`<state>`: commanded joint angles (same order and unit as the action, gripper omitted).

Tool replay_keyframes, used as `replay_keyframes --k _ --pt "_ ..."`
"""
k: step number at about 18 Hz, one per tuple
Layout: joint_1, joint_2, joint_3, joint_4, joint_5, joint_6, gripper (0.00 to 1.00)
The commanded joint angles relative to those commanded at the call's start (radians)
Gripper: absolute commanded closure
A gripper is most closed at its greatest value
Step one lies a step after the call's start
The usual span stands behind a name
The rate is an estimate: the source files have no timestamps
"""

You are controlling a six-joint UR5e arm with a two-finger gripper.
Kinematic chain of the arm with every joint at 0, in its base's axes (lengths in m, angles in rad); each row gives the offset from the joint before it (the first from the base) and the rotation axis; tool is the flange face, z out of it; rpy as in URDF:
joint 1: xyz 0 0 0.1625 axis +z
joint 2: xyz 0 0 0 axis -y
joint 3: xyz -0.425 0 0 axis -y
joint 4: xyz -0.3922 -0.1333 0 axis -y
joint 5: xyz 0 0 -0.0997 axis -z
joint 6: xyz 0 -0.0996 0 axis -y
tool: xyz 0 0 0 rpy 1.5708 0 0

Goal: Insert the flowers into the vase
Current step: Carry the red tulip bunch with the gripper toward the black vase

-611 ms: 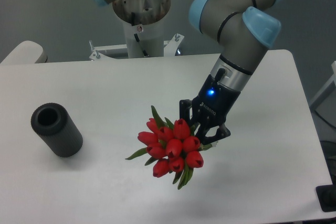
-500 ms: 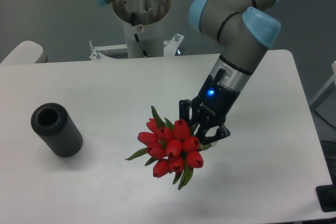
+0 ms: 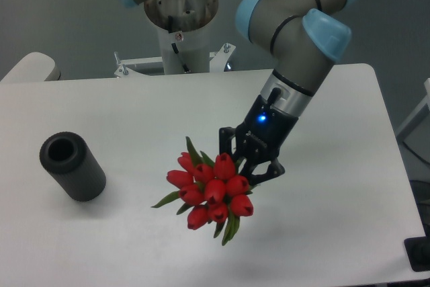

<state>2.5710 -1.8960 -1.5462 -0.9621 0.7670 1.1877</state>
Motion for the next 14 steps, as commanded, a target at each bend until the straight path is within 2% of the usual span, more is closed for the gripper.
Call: replay_keyframes --k 1,4,5,10,14 --pt "-0.014 0.002 -0.011 0.034 0.0 -0.041 0.9" --pt "-0.057 0.018 -0.075 0.193 0.0 -0.182 0.9" --pt "-0.067 0.021 -0.087 0.224 0.001 -0.231 0.9" --pt "-0.088 0.051 -0.106 0.232 -0.002 -0.309 0.89" --pt "-0.107 0.064 -0.126 0.233 -0.127 -0.327 0.89"
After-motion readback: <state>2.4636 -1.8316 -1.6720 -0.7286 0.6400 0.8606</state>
